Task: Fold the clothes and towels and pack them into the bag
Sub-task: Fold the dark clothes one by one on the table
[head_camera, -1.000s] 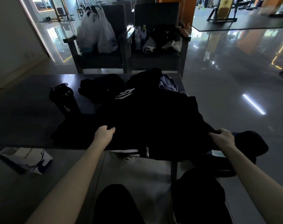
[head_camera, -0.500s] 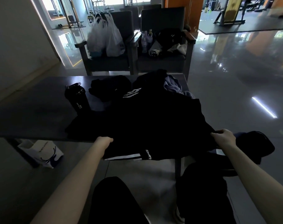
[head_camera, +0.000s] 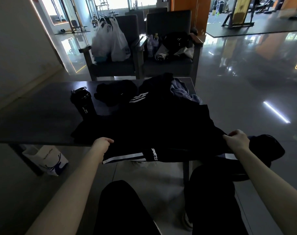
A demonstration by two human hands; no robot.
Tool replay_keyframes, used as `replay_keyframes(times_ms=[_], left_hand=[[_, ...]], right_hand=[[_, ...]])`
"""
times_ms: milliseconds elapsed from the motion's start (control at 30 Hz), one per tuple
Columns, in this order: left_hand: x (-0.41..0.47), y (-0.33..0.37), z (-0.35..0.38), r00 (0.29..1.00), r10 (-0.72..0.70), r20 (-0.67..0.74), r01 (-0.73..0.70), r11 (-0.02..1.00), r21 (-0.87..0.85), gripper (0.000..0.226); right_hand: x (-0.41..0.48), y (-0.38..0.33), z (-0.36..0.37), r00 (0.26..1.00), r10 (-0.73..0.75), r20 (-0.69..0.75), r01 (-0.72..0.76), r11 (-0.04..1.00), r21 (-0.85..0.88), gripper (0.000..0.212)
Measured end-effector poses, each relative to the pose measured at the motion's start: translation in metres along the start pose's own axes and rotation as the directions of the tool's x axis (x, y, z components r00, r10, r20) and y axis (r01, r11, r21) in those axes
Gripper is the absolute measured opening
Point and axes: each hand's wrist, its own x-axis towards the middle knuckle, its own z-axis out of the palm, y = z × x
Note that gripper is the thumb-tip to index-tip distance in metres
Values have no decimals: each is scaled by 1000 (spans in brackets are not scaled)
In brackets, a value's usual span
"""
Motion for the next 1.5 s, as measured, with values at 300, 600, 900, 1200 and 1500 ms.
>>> replay_keyframes(times_ms=[300, 600, 900, 1200, 1500], left_hand=[[-32, 3, -11, 915, -2, 403, 98, 971, -219, 7], [-25, -2, -13, 954, 16, 298, -29, 999, 40, 24], [-34, -3, -12, 906, 81, 416, -100, 995, 23, 88], [-33, -2, -17, 941, -1, 339, 6, 1000, -12, 24], [-33, 2, -33, 887, 209, 411, -208, 977, -49, 73]], right_hand=[[0, 9, 5, 979, 72, 189, -113, 969, 219, 24], [-11, 2, -13, 918, 5, 396, -139, 940, 311, 23], [-14, 9, -22, 838, -68, 541, -13, 989, 145, 64], [-12, 11, -12, 926, -143, 349, 132, 990, 55, 44], [-14, 3, -7, 946, -281, 159, 262, 956, 131, 20]])
